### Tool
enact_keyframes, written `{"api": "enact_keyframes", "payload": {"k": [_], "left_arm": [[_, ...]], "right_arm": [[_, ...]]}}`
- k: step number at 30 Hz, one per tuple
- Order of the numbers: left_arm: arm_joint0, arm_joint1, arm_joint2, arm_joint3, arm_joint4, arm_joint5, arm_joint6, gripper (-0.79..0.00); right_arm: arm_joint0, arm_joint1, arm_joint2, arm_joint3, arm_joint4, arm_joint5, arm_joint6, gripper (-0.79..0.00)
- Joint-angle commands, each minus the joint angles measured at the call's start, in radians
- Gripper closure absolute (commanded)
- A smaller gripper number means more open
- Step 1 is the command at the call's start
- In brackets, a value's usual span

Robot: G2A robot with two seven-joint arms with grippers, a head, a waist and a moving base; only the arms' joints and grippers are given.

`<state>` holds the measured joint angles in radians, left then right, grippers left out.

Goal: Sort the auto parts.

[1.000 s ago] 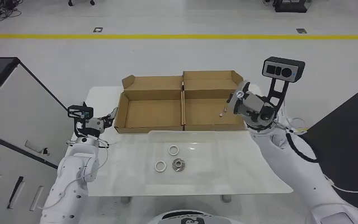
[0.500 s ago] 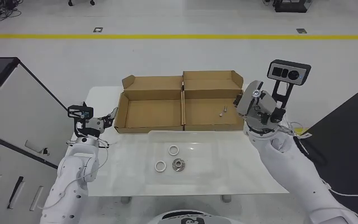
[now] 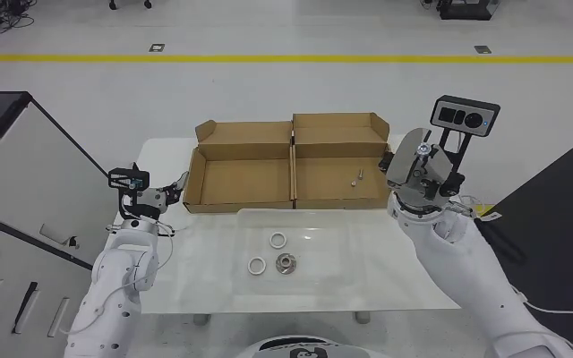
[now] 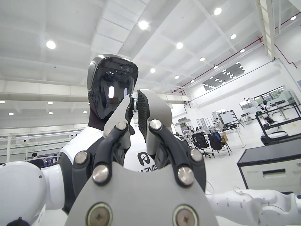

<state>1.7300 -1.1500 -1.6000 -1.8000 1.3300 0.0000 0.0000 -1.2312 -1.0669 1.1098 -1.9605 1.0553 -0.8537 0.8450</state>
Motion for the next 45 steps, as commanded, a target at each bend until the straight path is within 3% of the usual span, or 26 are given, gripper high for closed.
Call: {"api": "enact_keyframes", "payload": {"k": [1, 11, 18, 24, 28, 34, 45], "left_arm": [[0.0, 0.0, 0.0, 0.0, 0.0, 0.0, 0.0, -0.785], [0.0, 0.0, 0.0, 0.0, 0.0, 0.0, 0.0, -0.785], [0.0, 0.0, 0.0, 0.0, 0.0, 0.0, 0.0, -0.785], [0.0, 0.0, 0.0, 0.0, 0.0, 0.0, 0.0, -0.785], [0.0, 0.0, 0.0, 0.0, 0.0, 0.0, 0.0, -0.785], [0.0, 0.0, 0.0, 0.0, 0.0, 0.0, 0.0, -0.785], [0.0, 0.0, 0.0, 0.0, 0.0, 0.0, 0.0, -0.785]], "right_arm": [[0.0, 0.0, 0.0, 0.0, 0.0, 0.0, 0.0, 0.0], [-0.002, 0.0, 0.004, 0.001, -0.011, 0.01, -0.009, 0.0], [-0.078, 0.028, 0.176, 0.045, -0.333, 0.206, -0.024, 0.0], [-0.129, 0.063, 0.367, 0.051, -0.633, 0.375, 0.062, 0.0], [-0.117, 0.076, 0.415, 0.052, -0.78, 0.454, 0.121, 0.0], [-0.008, 0.086, 0.382, 0.093, -1.028, 0.474, 0.196, 0.0], [0.233, 0.076, 0.162, 0.247, -1.424, 0.474, 0.249, 0.0]]}}
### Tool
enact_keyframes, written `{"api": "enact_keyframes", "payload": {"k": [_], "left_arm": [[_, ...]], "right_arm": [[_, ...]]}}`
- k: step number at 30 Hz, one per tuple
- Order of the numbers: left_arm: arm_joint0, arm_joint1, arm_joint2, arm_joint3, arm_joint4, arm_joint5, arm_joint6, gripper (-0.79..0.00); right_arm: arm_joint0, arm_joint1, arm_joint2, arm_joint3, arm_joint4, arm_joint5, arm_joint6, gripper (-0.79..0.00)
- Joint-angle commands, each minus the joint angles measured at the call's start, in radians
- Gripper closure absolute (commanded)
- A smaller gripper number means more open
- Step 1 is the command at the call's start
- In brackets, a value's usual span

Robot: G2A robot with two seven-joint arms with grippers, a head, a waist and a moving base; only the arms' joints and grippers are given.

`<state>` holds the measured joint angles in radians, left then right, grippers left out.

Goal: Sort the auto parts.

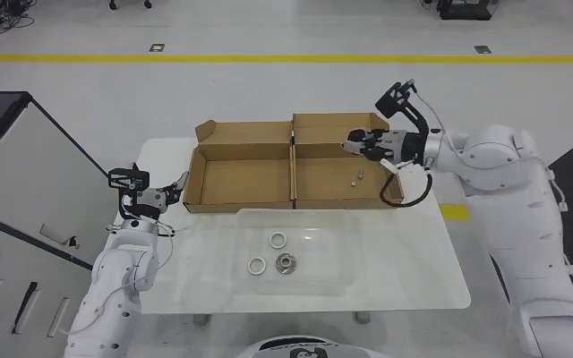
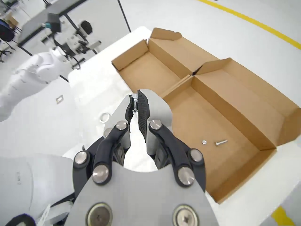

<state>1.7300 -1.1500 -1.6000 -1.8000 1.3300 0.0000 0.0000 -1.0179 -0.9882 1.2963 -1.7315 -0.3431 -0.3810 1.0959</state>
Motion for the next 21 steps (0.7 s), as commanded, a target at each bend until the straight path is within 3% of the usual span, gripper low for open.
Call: {"api": "enact_keyframes", "payload": {"k": [1, 10, 21], "left_arm": [[0.0, 0.0, 0.0, 0.0, 0.0, 0.0, 0.0, -0.785], [0.0, 0.0, 0.0, 0.0, 0.0, 0.0, 0.0, -0.785], [0.0, 0.0, 0.0, 0.0, 0.0, 0.0, 0.0, -0.785]], "right_arm": [[0.04, -0.004, -0.044, 0.03, -0.058, 0.001, 0.002, 0.0], [0.189, -0.034, -0.244, 0.175, -0.316, -0.003, -0.008, 0.0], [0.306, -0.098, -0.475, 0.388, -0.507, 0.023, -0.064, 0.0]]}}
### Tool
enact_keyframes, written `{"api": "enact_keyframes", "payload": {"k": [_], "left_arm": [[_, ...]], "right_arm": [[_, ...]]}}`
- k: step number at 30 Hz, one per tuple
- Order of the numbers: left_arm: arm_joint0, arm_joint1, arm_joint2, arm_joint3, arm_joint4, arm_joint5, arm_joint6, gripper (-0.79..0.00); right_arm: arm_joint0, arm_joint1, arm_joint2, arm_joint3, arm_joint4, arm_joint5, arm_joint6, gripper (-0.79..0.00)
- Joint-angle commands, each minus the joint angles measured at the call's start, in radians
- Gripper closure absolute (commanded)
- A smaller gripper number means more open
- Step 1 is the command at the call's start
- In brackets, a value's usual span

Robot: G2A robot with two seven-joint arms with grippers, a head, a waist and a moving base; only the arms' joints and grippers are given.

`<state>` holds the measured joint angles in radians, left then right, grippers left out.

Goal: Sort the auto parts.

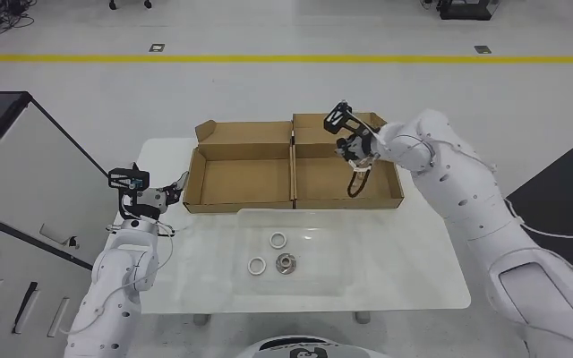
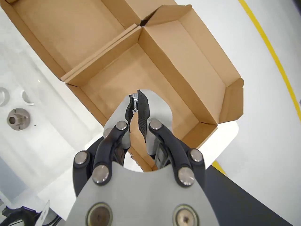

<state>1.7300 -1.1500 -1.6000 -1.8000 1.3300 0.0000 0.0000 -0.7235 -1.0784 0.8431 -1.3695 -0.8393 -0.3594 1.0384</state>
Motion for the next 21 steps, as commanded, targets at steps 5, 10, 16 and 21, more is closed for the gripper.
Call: {"api": "enact_keyframes", "payload": {"k": [5, 10, 16, 21], "left_arm": [[0.0, 0.0, 0.0, 0.0, 0.0, 0.0, 0.0, -0.785], [0.0, 0.0, 0.0, 0.0, 0.0, 0.0, 0.0, -0.785], [0.0, 0.0, 0.0, 0.0, 0.0, 0.0, 0.0, -0.785], [0.0, 0.0, 0.0, 0.0, 0.0, 0.0, 0.0, -0.785]], "right_arm": [[0.061, -0.048, -0.111, 0.15, -0.029, 0.011, -0.026, 0.0], [0.1, -0.09, -0.187, 0.273, -0.049, 0.004, -0.05, 0.0], [0.119, -0.135, -0.249, 0.382, -0.046, 0.007, -0.068, 0.0], [0.125, -0.162, -0.286, 0.449, -0.067, 0.004, -0.073, 0.0]]}}
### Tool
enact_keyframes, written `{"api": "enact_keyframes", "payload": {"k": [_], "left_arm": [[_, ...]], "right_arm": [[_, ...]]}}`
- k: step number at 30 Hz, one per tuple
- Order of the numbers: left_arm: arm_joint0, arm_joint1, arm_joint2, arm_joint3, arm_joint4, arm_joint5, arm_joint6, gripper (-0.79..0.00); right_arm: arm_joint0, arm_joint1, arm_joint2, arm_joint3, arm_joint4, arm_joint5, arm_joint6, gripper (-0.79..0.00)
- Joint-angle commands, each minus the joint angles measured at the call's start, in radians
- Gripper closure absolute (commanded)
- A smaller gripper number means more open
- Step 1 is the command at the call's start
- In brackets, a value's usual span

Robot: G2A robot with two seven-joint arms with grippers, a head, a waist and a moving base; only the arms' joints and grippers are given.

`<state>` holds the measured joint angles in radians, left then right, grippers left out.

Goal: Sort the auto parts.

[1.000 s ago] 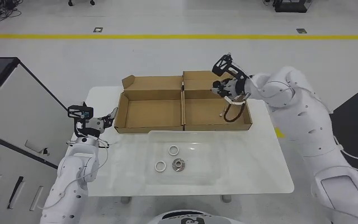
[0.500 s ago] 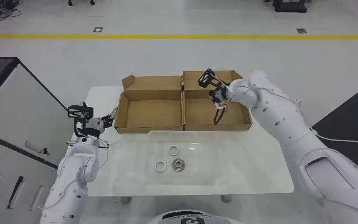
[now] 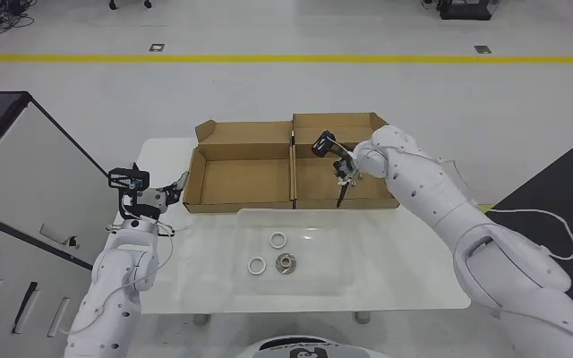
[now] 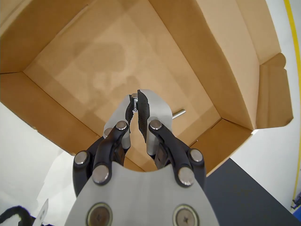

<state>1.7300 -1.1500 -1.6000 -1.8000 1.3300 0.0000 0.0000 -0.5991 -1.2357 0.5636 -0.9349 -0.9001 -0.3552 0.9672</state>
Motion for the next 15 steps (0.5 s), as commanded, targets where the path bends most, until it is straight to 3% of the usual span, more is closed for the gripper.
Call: {"api": "enact_keyframes", "payload": {"k": [1, 15], "left_arm": [[0.0, 0.0, 0.0, 0.0, 0.0, 0.0, 0.0, -0.785], [0.0, 0.0, 0.0, 0.0, 0.0, 0.0, 0.0, -0.785]], "right_arm": [[0.0, -0.01, -0.012, 0.025, -0.009, 0.001, -0.006, 0.0], [0.003, -0.053, -0.044, 0.119, -0.064, 0.013, -0.022, 0.0]]}}
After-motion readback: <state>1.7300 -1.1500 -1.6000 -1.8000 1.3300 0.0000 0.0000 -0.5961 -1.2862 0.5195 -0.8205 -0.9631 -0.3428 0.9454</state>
